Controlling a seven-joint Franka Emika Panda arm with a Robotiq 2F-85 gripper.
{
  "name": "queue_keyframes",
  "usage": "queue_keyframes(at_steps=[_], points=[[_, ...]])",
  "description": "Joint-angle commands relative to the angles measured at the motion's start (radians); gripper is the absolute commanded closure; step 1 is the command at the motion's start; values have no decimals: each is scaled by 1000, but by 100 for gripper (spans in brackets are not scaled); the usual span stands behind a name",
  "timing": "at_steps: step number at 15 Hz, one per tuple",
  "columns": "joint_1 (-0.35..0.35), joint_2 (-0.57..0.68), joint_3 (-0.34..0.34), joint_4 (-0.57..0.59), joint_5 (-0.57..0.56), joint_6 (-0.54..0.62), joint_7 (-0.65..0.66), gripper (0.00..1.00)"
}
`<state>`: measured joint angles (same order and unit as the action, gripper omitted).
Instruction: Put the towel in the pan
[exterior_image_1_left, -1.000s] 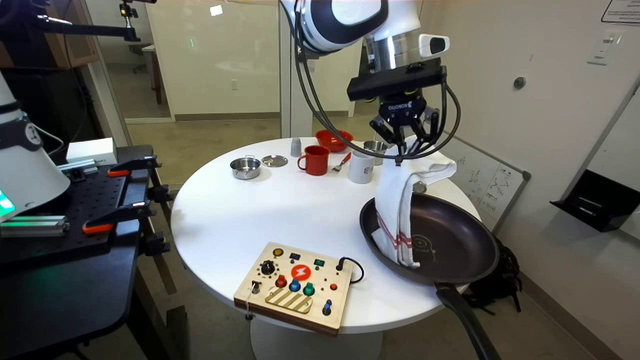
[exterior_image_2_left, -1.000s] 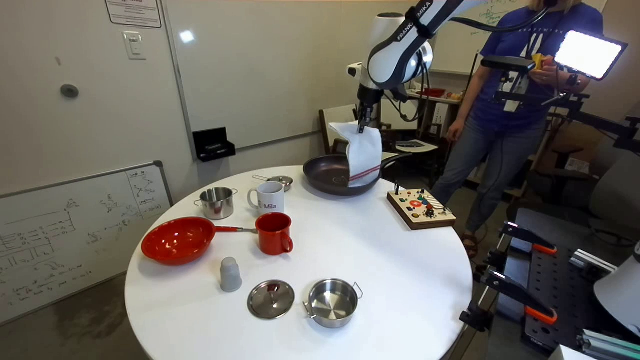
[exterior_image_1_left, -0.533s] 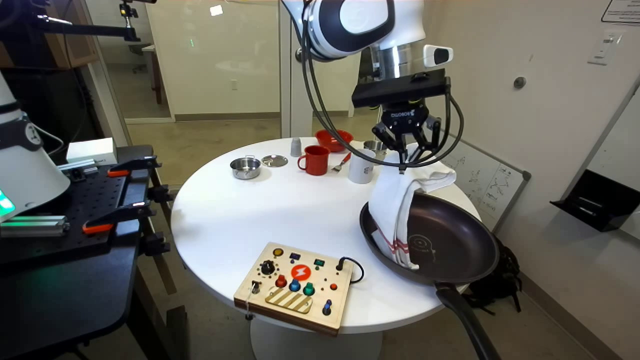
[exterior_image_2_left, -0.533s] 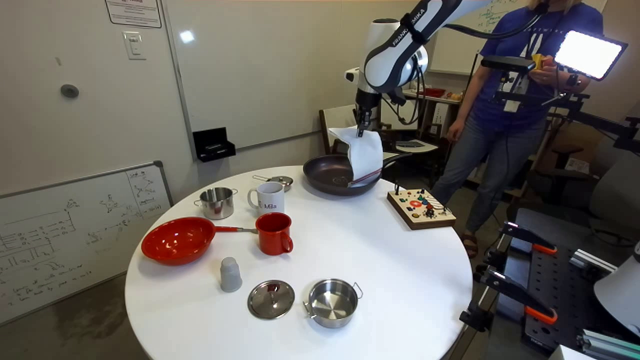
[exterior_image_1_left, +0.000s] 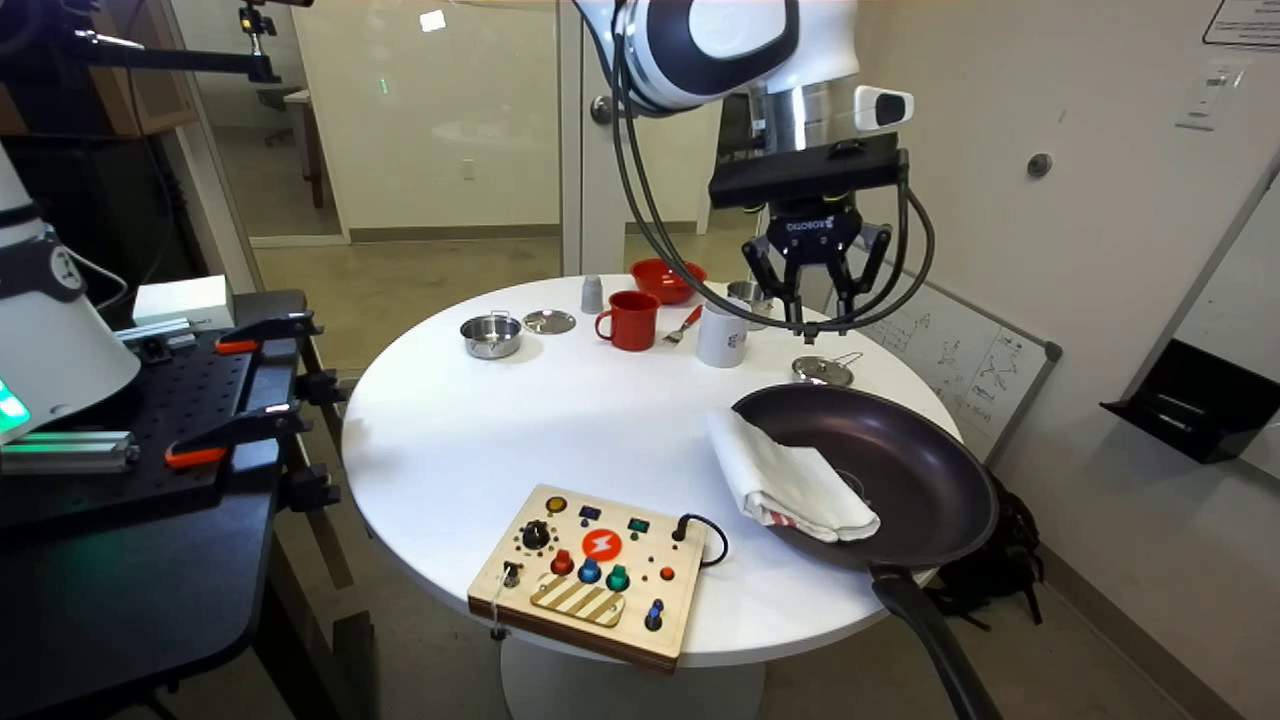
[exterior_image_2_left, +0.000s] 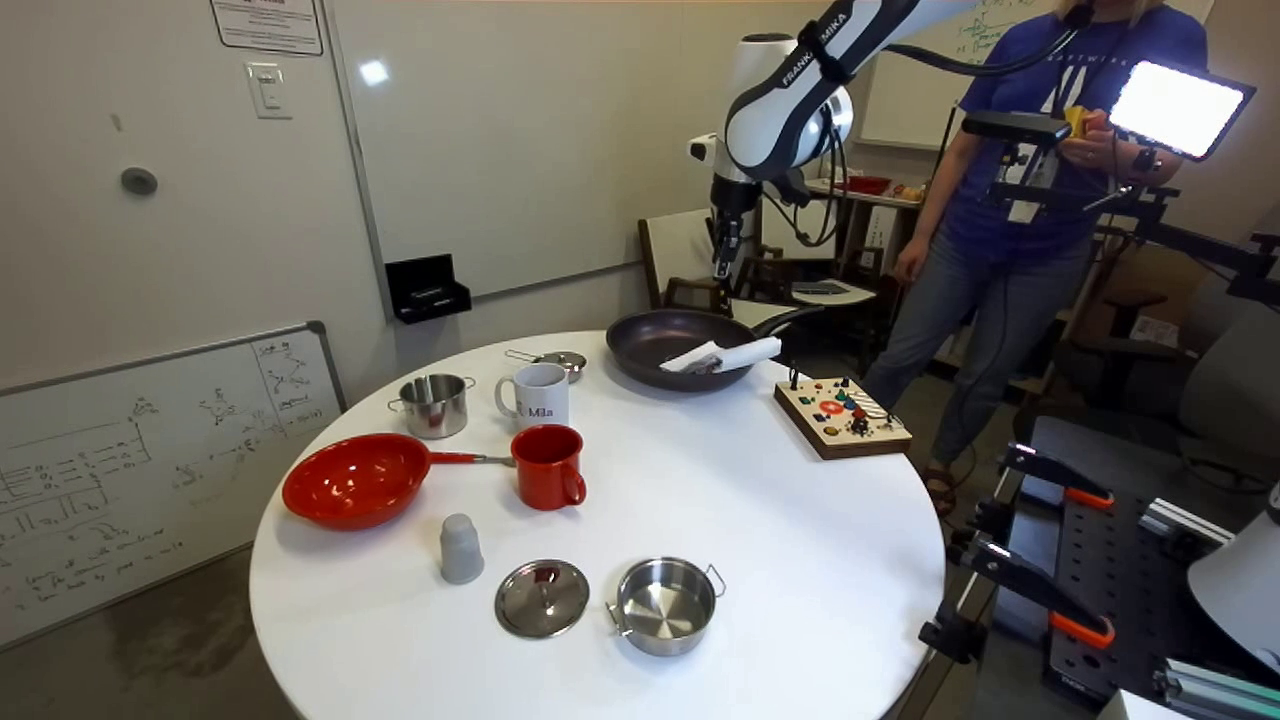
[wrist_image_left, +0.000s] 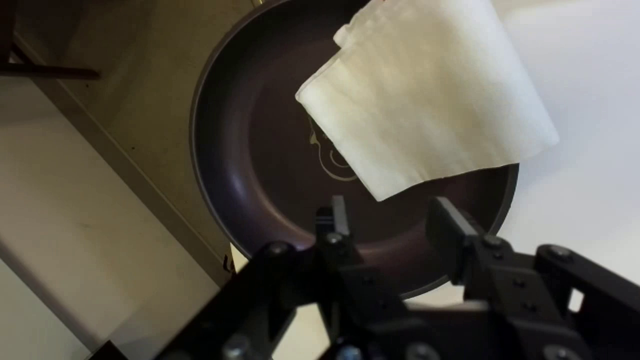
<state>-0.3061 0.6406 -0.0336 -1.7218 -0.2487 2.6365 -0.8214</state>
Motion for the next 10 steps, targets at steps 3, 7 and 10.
queue_keyframes(at_steps=[3, 7, 10], points=[[8, 15, -2, 87, 15, -54, -11, 8], [31, -31, -14, 57, -1, -68, 10, 0], [50, -110, -4, -41, 0, -163, 1, 0]])
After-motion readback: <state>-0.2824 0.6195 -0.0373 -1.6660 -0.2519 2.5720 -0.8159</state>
